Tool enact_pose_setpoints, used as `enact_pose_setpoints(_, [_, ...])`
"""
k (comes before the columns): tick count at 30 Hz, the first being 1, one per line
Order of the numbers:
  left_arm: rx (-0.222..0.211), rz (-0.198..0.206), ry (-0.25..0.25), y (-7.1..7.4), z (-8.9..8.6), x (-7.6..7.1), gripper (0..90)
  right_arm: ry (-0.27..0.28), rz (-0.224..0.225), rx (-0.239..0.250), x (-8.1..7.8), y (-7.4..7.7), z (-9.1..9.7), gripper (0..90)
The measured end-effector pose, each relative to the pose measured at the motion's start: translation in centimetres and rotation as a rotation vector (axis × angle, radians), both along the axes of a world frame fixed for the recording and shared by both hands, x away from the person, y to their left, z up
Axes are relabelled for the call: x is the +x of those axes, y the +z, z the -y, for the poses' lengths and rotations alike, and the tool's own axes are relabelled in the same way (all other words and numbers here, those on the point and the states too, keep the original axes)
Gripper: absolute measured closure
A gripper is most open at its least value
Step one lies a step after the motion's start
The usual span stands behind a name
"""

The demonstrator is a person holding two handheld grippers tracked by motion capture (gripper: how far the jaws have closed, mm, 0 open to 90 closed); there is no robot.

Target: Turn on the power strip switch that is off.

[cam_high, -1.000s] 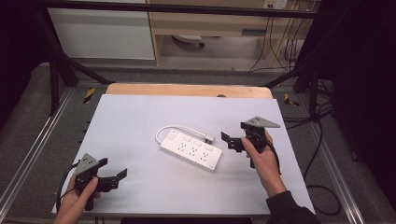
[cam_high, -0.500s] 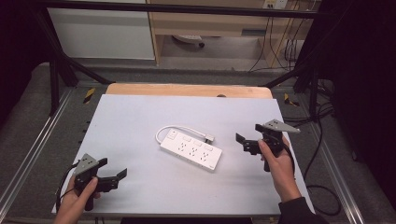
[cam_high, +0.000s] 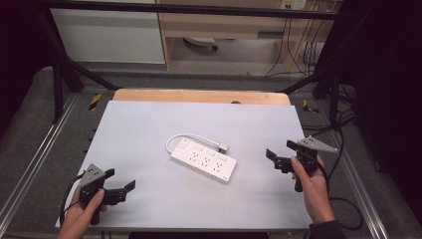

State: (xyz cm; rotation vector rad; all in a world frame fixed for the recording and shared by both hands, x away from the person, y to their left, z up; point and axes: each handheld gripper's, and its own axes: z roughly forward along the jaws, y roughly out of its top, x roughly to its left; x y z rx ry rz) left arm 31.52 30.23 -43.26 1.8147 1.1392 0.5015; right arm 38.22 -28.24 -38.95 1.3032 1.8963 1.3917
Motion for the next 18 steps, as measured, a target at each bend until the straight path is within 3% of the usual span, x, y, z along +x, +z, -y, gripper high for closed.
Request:
enact_pose_setpoints(9, [0.002, 0.004, -0.004, 0.0, 0.0, 0.0, 7.3, -0.036, -0.007, 0.008, -0.9, -1.2, 2.1, 6.0])
enact_pose_setpoints(18, [0.002, 0.007, -0.008, 0.0, 0.0, 0.0, 7.1, -0.047, -0.029, -0.004, -1.6, -3.0, 2.9, 5.4])
